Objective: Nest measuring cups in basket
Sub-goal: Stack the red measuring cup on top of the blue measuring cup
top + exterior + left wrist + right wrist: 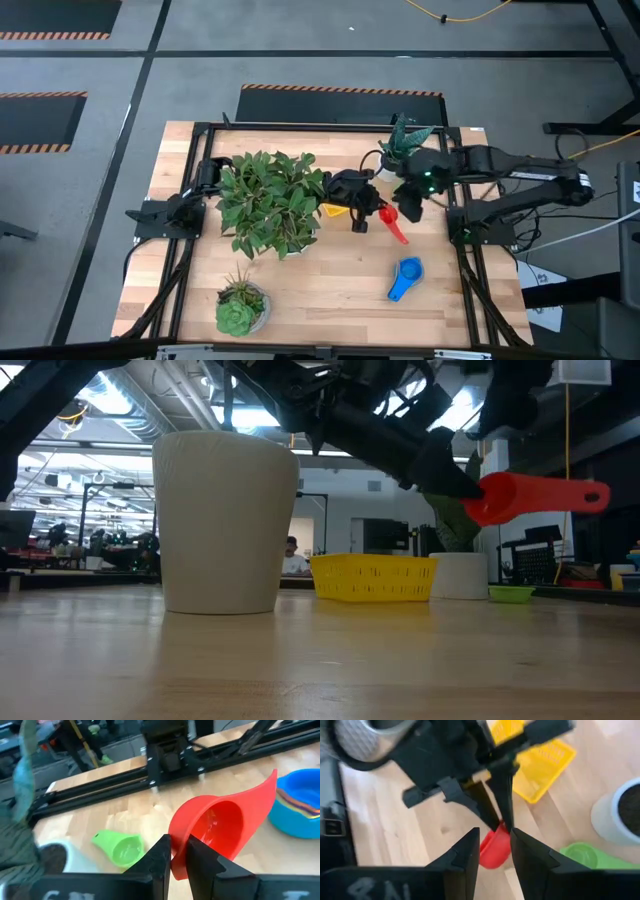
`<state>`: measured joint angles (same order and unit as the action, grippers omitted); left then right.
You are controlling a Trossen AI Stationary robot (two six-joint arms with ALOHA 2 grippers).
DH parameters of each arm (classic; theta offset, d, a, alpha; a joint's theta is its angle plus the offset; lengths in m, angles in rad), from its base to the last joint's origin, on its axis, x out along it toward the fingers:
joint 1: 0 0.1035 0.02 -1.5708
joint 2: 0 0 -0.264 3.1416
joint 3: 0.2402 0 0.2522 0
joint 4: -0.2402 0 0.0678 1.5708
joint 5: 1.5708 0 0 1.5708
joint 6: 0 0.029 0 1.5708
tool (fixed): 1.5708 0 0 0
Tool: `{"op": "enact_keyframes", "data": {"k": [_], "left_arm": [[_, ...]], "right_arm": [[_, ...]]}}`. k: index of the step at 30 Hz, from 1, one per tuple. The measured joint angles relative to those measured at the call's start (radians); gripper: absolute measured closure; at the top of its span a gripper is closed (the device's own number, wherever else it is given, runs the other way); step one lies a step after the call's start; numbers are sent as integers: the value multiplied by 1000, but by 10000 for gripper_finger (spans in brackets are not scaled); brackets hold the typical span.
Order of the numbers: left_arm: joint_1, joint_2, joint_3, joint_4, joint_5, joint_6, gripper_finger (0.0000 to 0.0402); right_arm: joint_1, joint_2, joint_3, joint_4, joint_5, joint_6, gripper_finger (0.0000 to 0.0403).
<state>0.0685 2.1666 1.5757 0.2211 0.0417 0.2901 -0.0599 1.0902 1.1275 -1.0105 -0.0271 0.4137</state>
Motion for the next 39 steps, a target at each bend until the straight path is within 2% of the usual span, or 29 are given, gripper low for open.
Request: {"op": "enact_keyframes", "data": {"k": [6,14,25,31,39], "left_arm": [[2,0,0,-30,-105,0,367],[1,0,0,-61,-115,0,355],[2,0,0,-64,-147,-2,363],[2,0,0,-62,-161,-19,356],[4,0,0,-52,-161,-53,366]], "right_arm": [[27,130,0,-9,11,-3,289],[60,224,0,-54,169,-4,289],[106,239,0,-27,202,22,289],[141,239,0,-25,339,28,289],[169,240,0,-17,340,56,289]]}}
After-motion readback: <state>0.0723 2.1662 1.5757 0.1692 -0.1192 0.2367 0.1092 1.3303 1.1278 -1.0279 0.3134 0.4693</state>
